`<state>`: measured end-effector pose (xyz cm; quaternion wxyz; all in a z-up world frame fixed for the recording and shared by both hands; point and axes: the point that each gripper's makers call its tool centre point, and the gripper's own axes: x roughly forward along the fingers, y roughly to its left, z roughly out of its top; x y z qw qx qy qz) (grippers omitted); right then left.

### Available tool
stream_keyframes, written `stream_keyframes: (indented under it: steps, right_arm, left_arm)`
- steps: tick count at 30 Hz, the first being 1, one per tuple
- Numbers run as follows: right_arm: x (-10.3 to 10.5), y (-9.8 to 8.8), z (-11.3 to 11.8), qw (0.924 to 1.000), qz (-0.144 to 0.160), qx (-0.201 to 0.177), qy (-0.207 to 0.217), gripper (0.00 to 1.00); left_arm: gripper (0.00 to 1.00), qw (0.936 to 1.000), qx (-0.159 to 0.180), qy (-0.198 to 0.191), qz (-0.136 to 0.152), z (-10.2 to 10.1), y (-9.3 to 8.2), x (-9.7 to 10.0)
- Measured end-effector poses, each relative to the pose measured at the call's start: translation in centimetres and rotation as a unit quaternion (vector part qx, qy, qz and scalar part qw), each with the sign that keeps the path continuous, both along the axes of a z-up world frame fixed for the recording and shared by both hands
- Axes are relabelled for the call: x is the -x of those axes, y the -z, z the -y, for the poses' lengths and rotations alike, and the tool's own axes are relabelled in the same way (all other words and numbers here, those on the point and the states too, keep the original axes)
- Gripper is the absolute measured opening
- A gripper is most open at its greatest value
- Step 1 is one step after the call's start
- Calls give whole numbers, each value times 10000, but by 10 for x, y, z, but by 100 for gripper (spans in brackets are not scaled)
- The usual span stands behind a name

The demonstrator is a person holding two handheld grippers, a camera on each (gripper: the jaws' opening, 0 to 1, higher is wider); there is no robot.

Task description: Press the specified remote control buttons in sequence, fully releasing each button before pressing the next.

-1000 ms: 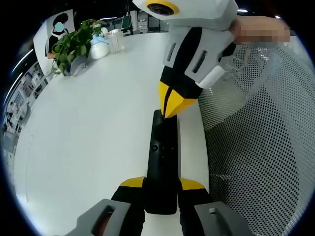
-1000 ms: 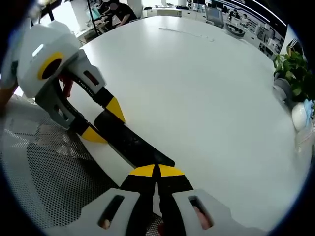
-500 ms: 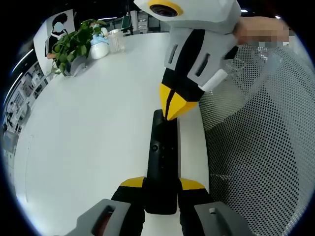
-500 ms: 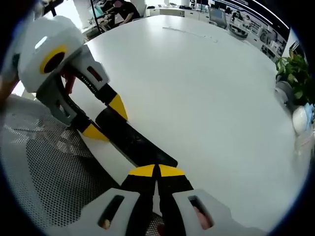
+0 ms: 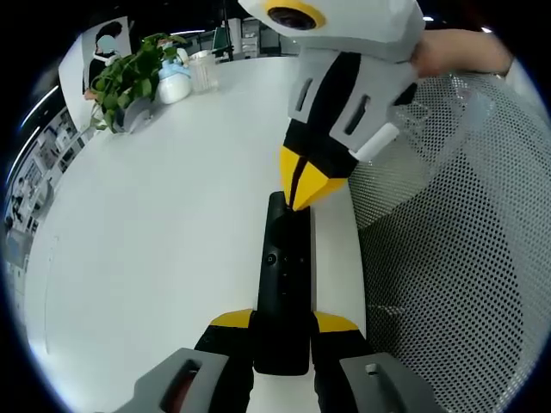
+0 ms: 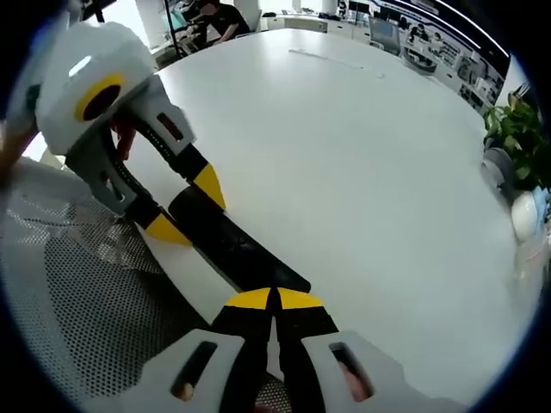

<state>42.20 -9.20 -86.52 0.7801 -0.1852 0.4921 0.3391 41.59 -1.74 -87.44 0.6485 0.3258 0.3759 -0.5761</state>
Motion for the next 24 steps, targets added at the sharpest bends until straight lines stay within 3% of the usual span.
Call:
stream_keyframes:
  steps: [13, 18, 24]
  right_arm:
    - [0, 0, 0, 9997, 127, 65, -219, 0]
    - [1, 0, -2, 9970, 380, 214, -639, 0]
    - [0, 0, -1, 9970, 368, 184, -654, 0]
  left_arm:
    - [25, 10000, 41, -12, 3, 0, 0, 0]
    - [25, 10000, 47, 4, 7, 0, 0, 0]
    - [25, 10000, 48, 21, -4, 0, 0, 0]
